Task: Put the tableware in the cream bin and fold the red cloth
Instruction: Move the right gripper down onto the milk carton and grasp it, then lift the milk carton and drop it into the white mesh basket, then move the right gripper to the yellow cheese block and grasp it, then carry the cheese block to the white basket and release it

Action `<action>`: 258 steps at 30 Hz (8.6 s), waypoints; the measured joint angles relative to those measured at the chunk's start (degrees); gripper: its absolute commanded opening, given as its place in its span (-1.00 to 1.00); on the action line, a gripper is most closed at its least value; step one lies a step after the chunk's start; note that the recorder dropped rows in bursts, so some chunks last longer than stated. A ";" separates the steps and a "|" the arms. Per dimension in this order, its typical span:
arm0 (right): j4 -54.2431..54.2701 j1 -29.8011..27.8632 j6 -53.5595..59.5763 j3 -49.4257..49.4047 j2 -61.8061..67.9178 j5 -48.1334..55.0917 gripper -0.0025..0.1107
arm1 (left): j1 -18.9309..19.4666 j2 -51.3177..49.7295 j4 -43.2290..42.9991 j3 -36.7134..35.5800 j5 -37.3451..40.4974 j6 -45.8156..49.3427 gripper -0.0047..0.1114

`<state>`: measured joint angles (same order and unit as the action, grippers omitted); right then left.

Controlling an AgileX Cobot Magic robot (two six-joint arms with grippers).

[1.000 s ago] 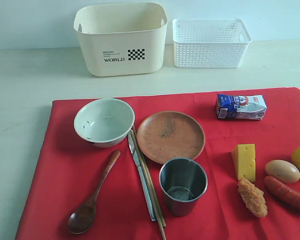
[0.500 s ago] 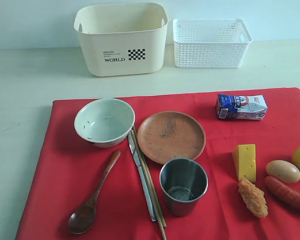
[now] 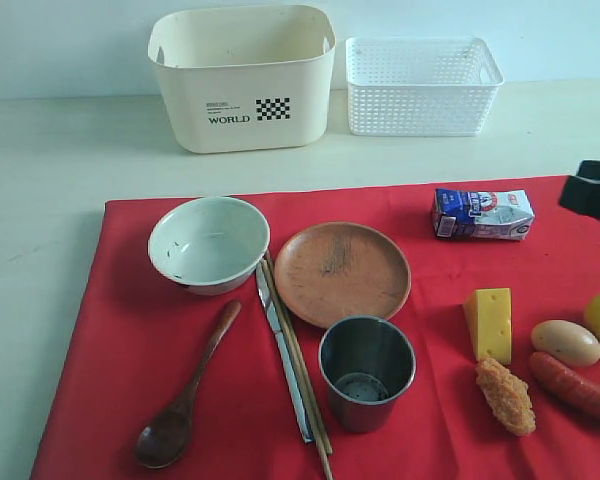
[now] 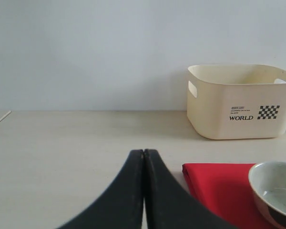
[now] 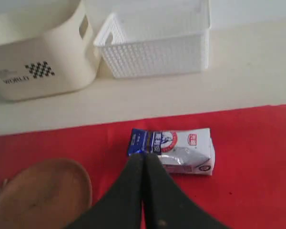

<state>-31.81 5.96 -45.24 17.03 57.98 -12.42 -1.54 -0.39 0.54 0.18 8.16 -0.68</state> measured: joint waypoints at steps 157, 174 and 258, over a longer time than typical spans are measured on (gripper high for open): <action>-67.82 0.00 -58.57 30.68 16.88 4.52 -0.96 | 0.00 0.00 0.00 0.00 0.00 0.00 -0.90; -35.71 0.00 -31.85 -0.41 -11.24 -6.49 -0.96 | 0.00 0.00 0.00 0.00 0.00 0.00 -0.90; -1.38 12.00 7.98 25.66 24.92 5.73 -0.96 | 0.00 0.00 0.00 0.00 0.00 0.00 -0.90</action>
<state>-33.18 17.97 -37.26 42.69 82.90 -6.68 -1.54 -0.39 0.54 0.18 8.16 -0.68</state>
